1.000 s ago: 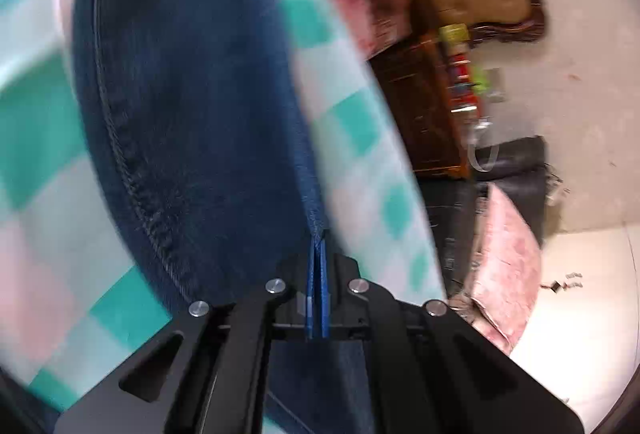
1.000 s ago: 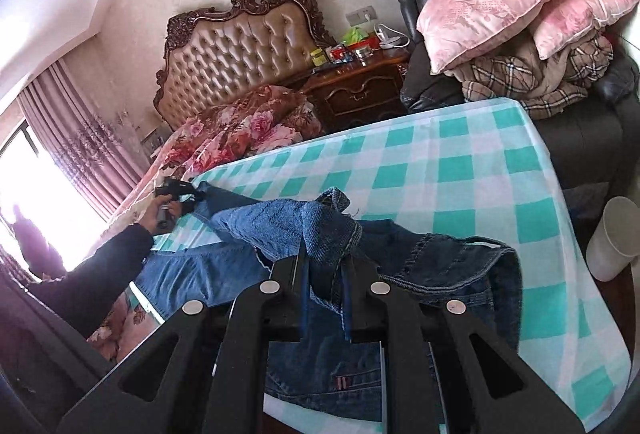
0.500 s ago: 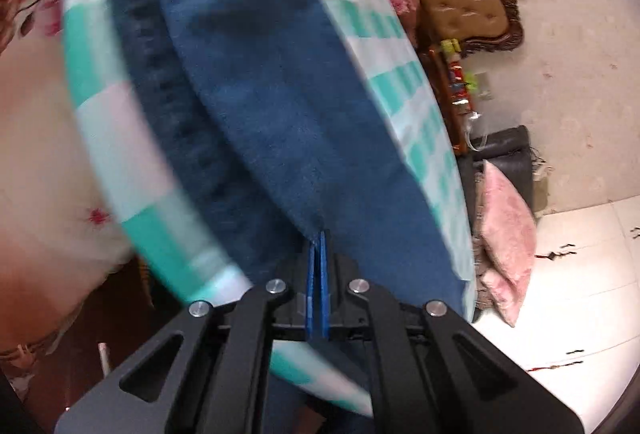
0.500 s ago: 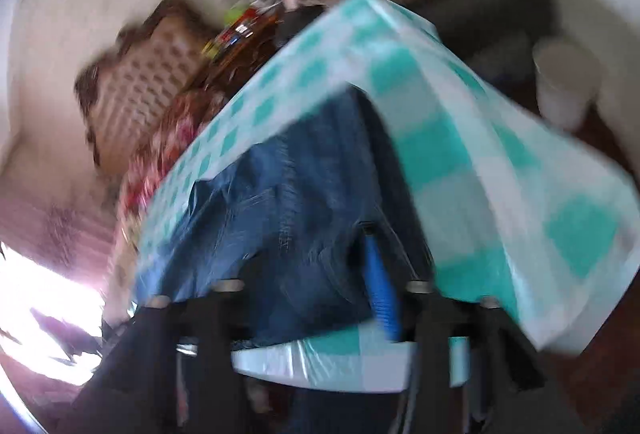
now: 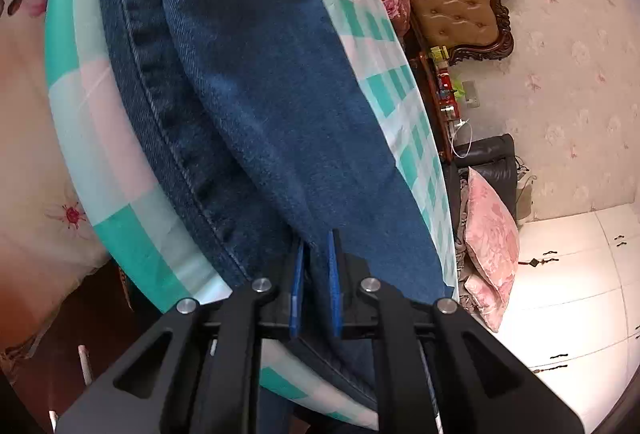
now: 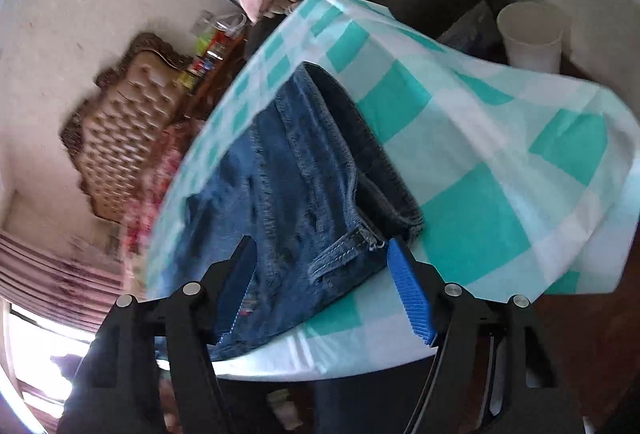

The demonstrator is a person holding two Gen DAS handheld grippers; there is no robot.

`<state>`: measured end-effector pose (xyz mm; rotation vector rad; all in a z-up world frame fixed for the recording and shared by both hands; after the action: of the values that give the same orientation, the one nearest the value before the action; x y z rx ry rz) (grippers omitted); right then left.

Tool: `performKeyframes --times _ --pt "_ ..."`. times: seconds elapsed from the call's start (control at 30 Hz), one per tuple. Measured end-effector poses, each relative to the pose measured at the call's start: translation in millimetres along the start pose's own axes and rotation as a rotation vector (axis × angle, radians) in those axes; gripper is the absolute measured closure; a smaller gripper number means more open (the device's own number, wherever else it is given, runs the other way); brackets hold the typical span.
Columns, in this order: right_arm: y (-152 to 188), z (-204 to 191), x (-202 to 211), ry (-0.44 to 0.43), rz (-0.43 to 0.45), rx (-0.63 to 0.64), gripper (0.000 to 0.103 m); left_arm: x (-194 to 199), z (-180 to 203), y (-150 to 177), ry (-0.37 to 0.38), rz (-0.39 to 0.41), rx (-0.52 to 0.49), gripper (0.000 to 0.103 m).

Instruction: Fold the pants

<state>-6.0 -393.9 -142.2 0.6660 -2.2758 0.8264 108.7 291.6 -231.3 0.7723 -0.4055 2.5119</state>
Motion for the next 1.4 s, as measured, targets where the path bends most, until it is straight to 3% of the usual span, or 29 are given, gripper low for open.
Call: performKeyframes --times 0.03,0.07,0.1,0.23,0.37,0.47,0.57,0.67,0.8,0.87,0.97,1.1,1.17,1.23,1.3,1.4 --pt "-1 0 -2 0.036 0.004 0.022 0.05 -1 -1 0 0.002 -0.003 0.002 0.093" --pt "-2 1 -4 0.087 0.011 0.048 0.079 -3 -2 0 0.001 -0.006 0.002 0.094" --pt "-6 -1 -3 0.114 0.02 0.061 0.088 -4 -2 -1 -0.003 -0.008 0.002 0.097" --pt "-24 -32 17 0.115 0.101 0.153 0.09 10 8 -1 0.009 0.013 0.009 0.1" --pt "-36 -42 36 0.122 0.155 0.167 0.09 20 13 7 -0.006 0.016 -0.012 0.101" --pt "-41 -43 38 0.126 0.159 0.159 0.09 23 6 12 -0.002 0.017 0.03 0.101" --pt "-45 -60 42 0.145 0.166 0.232 0.09 31 23 10 -0.008 0.042 -0.038 0.101" --pt "-47 -36 32 0.175 0.146 0.182 0.09 16 2 11 -0.051 0.003 0.015 0.101" --pt "-33 -6 10 0.277 0.096 0.193 0.09 10 -19 16 -0.023 -0.019 0.065 0.097" --pt "-28 3 0 0.324 0.078 0.212 0.091 17 -23 5 -0.017 0.017 0.071 0.095" --pt "-21 13 -11 0.358 0.065 0.212 0.091 34 -37 -26 -0.039 0.099 0.083 0.08" --pt "-20 11 -16 0.405 0.065 0.245 0.091 45 -56 -79 -0.01 0.145 0.137 0.079" --pt "-20 12 -18 0.418 0.064 0.246 0.091 48 -58 -93 -0.032 0.157 0.127 0.083" --pt "-19 13 -18 0.425 0.065 0.246 0.091 57 -55 -104 -0.06 0.18 0.117 0.099" --pt "-19 14 -17 0.43 0.065 0.242 0.091 73 -44 -104 -0.088 0.218 0.071 0.1" --pt "-19 14 -18 0.446 0.065 0.247 0.091 90 -44 -93 -0.188 0.27 0.023 0.1"
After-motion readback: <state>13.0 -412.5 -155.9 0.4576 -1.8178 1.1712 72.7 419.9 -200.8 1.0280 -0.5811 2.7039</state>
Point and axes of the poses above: each gripper's, at about its wrist camera, not at the fingertips, and x roughly against the way its jaws point, z to its right, y to its underside, the point moved 8 cm from there along -x, roughly the way its jaws point, and after that the axes turned 3 degrees about z, right-handed, at the moved point
